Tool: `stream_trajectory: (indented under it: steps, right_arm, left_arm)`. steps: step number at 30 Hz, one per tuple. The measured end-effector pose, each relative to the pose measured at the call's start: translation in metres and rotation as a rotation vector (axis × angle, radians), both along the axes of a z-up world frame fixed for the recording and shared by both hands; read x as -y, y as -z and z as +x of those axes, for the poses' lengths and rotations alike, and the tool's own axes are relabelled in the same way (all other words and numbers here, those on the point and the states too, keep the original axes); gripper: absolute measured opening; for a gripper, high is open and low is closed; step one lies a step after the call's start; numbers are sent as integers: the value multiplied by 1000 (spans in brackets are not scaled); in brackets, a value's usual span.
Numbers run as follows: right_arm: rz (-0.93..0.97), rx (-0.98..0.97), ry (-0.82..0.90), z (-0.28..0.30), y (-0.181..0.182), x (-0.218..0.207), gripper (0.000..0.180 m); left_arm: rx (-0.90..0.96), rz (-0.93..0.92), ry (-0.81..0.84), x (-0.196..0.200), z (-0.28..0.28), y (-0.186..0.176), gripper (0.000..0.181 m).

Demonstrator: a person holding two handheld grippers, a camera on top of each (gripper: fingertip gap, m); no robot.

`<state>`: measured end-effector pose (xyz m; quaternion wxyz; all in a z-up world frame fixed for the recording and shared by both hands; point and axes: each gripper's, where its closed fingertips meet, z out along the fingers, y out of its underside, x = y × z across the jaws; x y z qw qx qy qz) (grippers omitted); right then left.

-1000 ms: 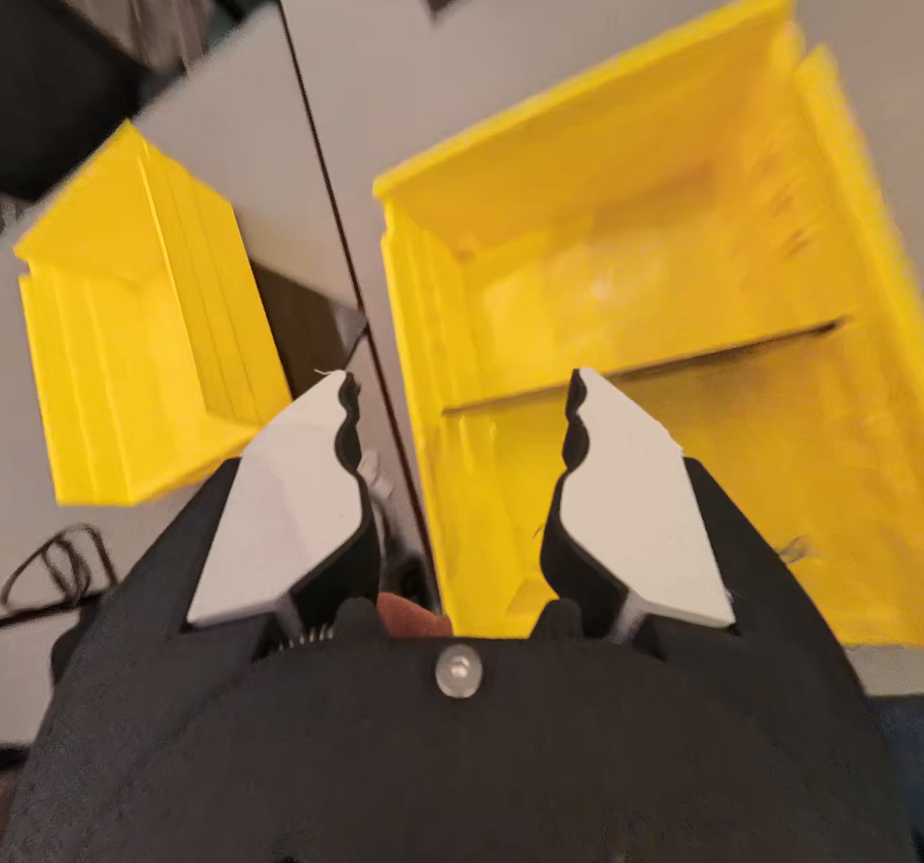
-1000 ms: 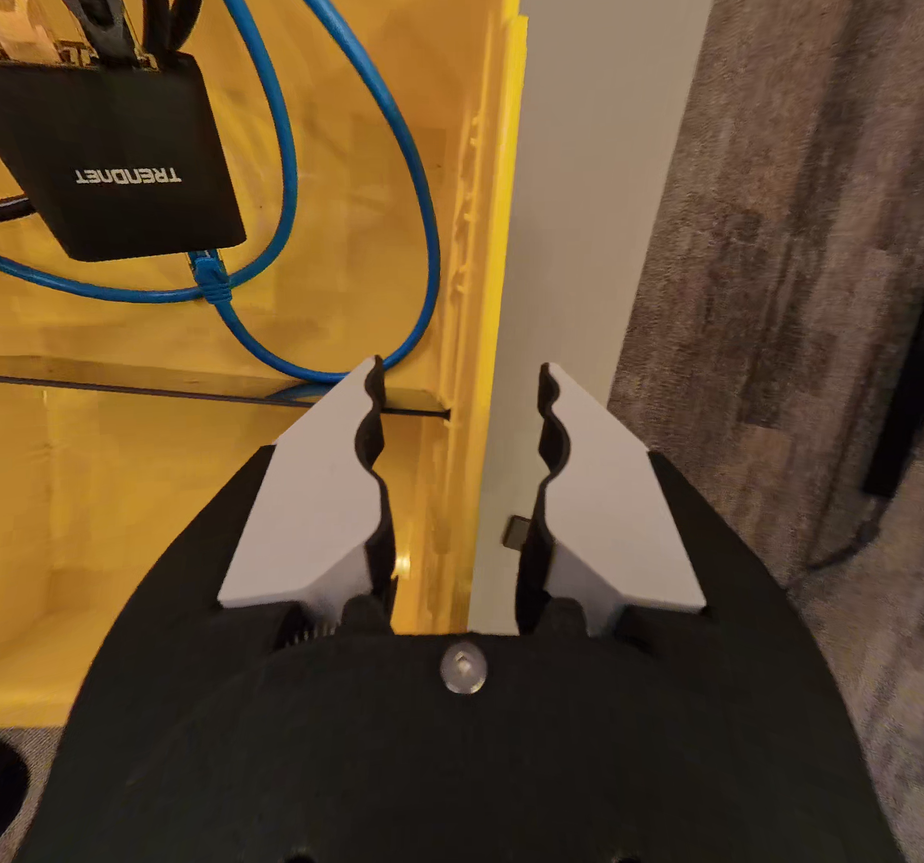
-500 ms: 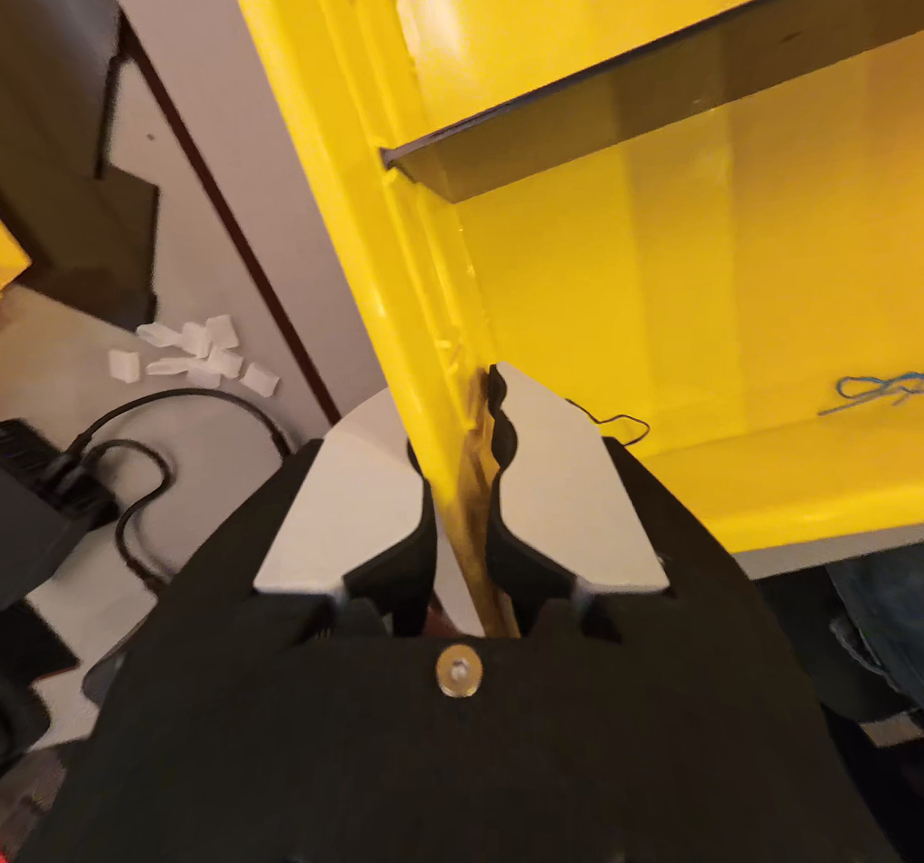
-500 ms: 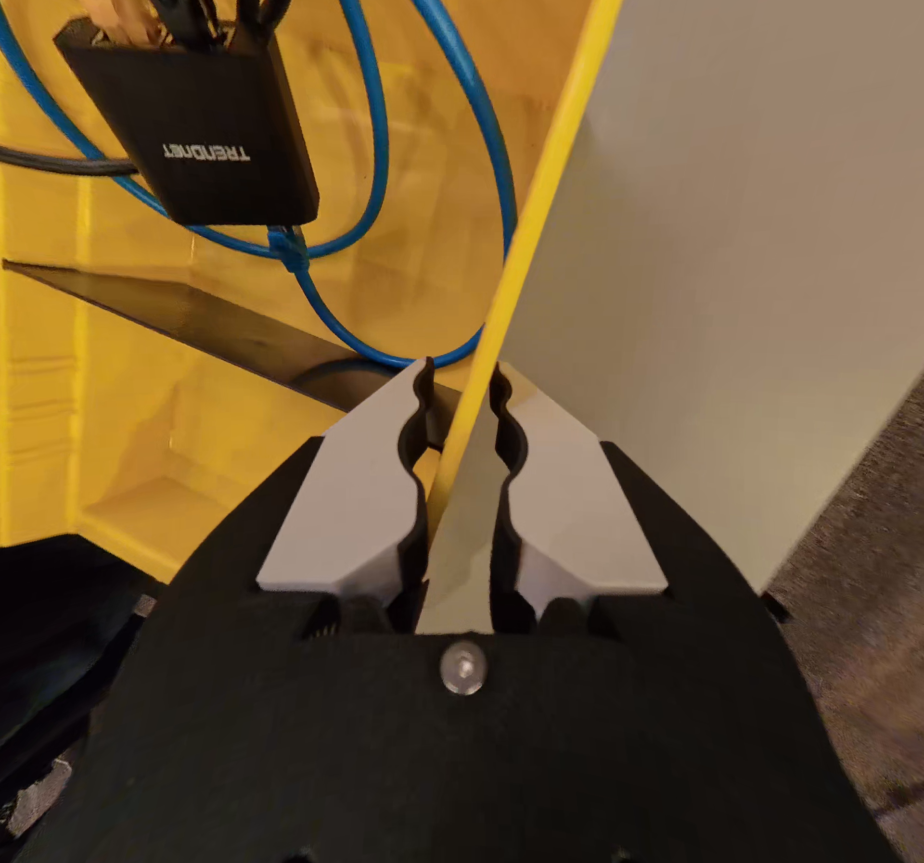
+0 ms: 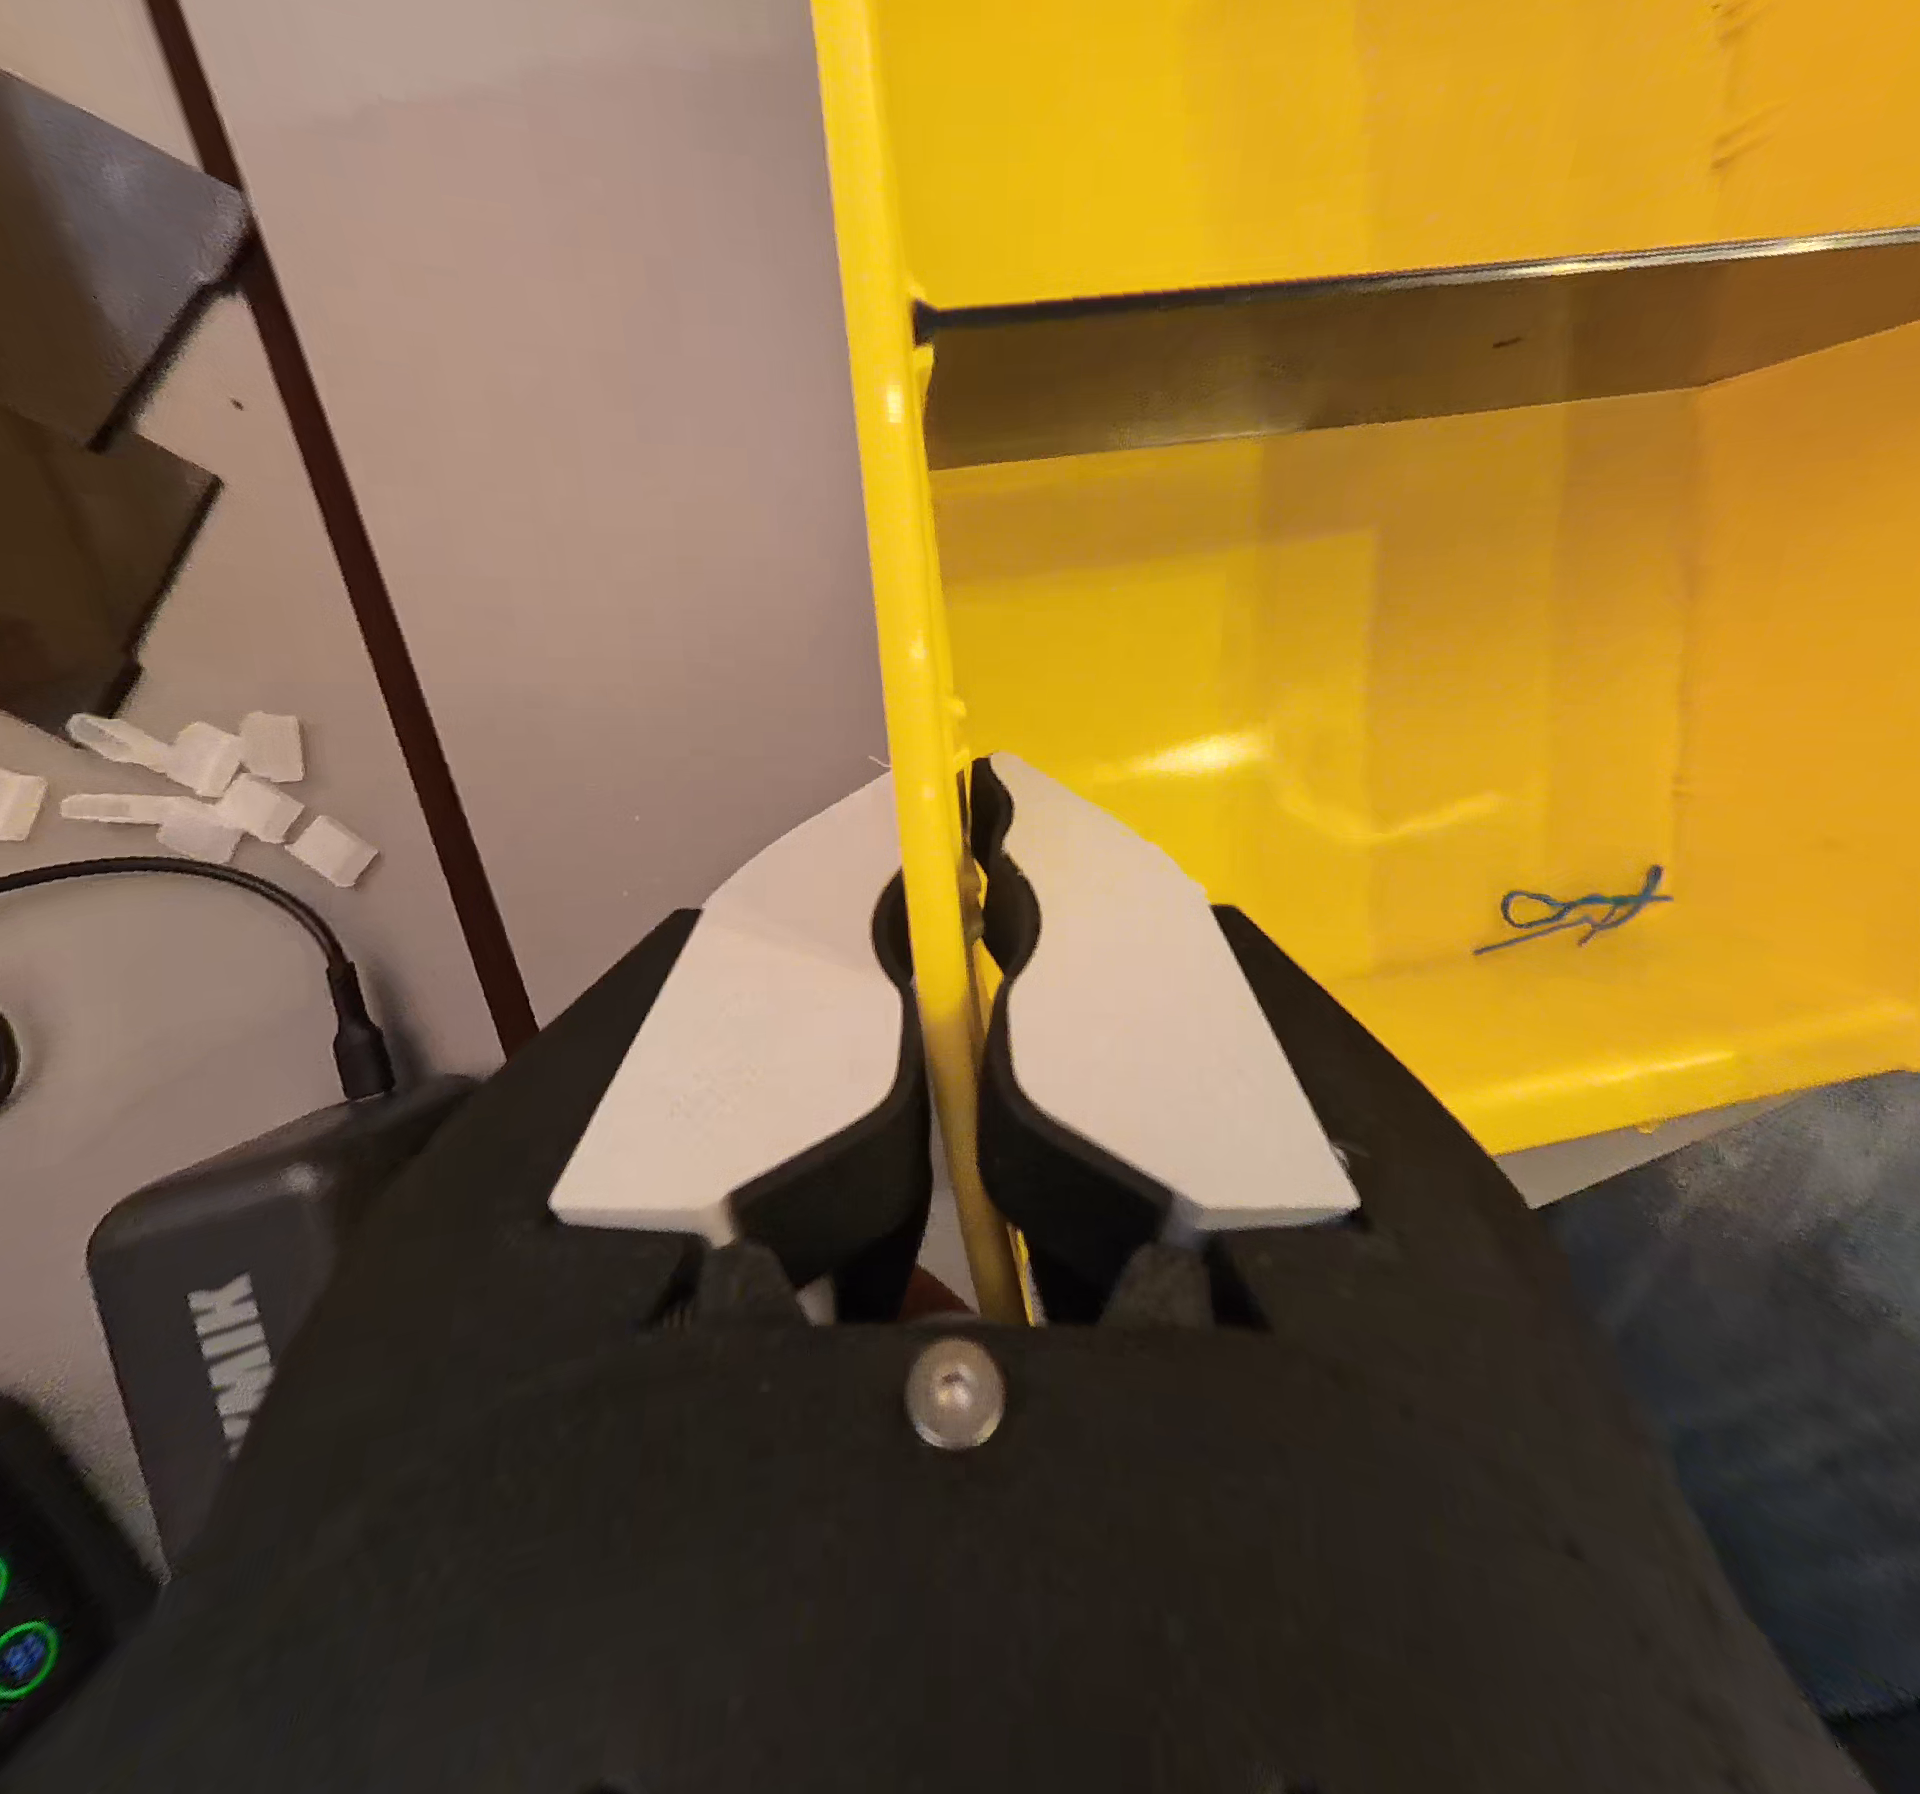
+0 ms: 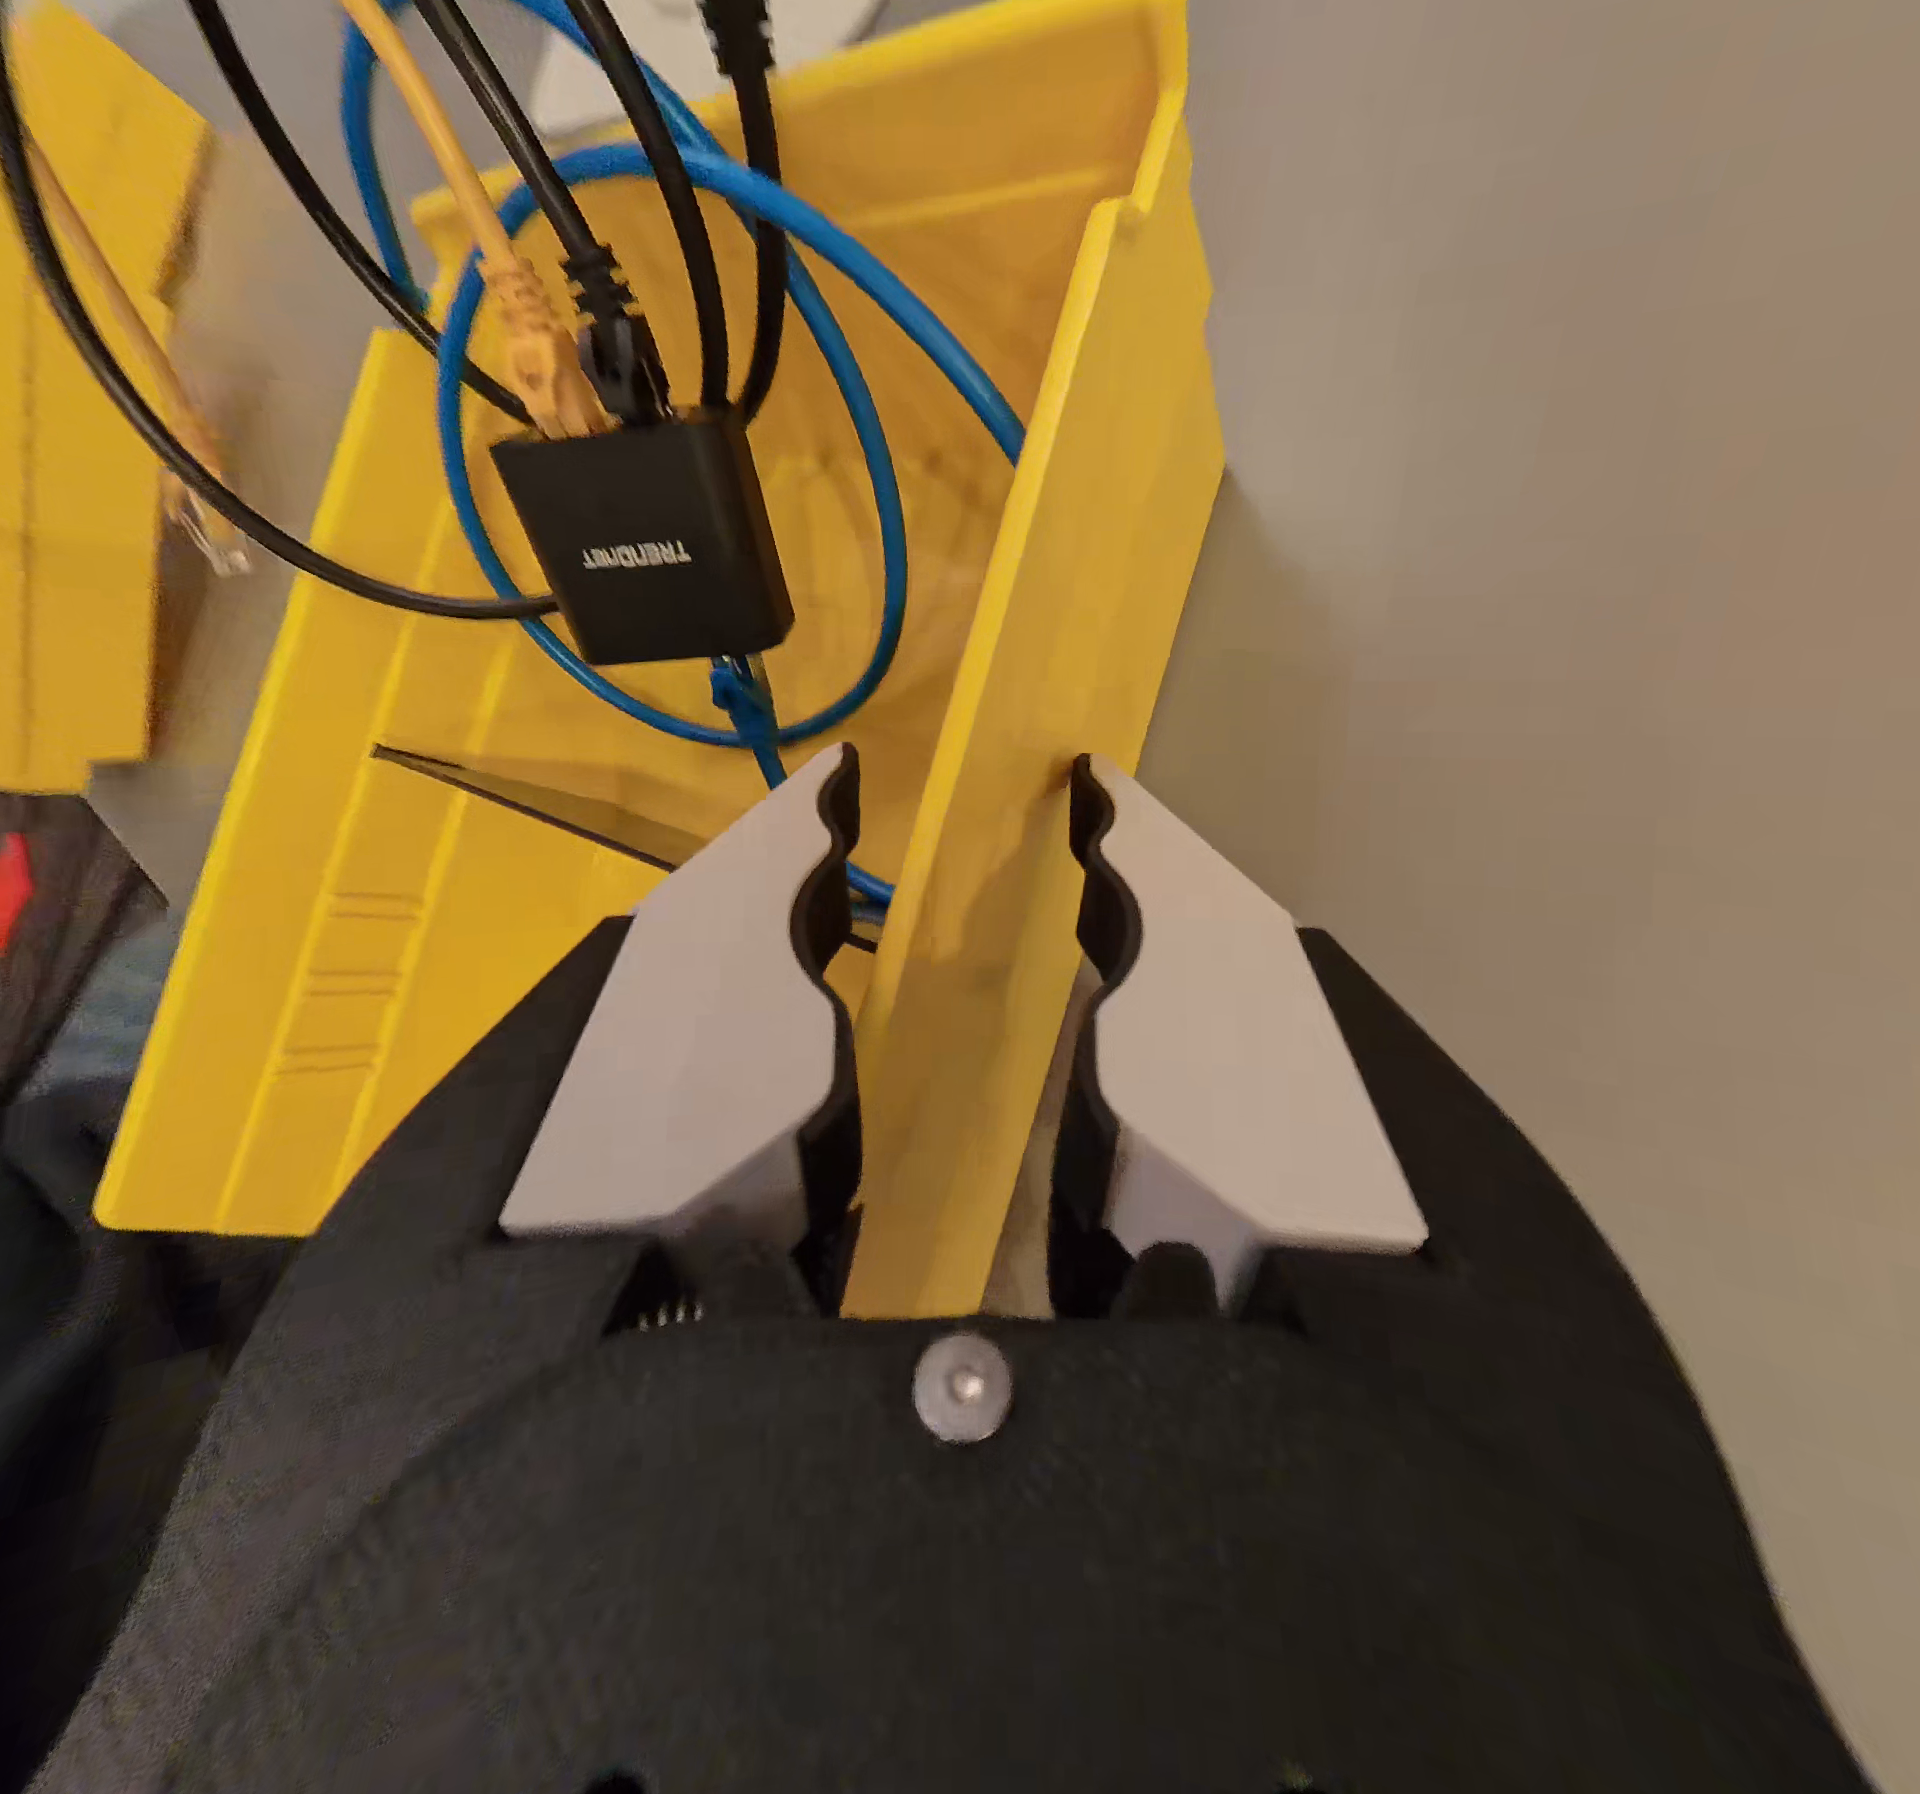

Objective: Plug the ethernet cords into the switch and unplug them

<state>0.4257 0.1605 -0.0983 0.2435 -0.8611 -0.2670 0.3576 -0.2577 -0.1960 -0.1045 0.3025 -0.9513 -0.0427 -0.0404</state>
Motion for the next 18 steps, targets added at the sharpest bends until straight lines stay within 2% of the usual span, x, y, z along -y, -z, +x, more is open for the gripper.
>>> stream_trajectory:
  steps: [5,12,18]
  right_arm:
    - [41,-152,31,-84,-13,19,47]
    - [109,-232,-2,-212,-21,61,58]
    - [120,-291,-36,-304,-25,96,65]
  left_arm:
    - [-10,150,-79,6,-4,-35,5]
    - [16,319,-196,33,-10,-93,4]
    - [-21,431,-220,55,-12,-144,4]
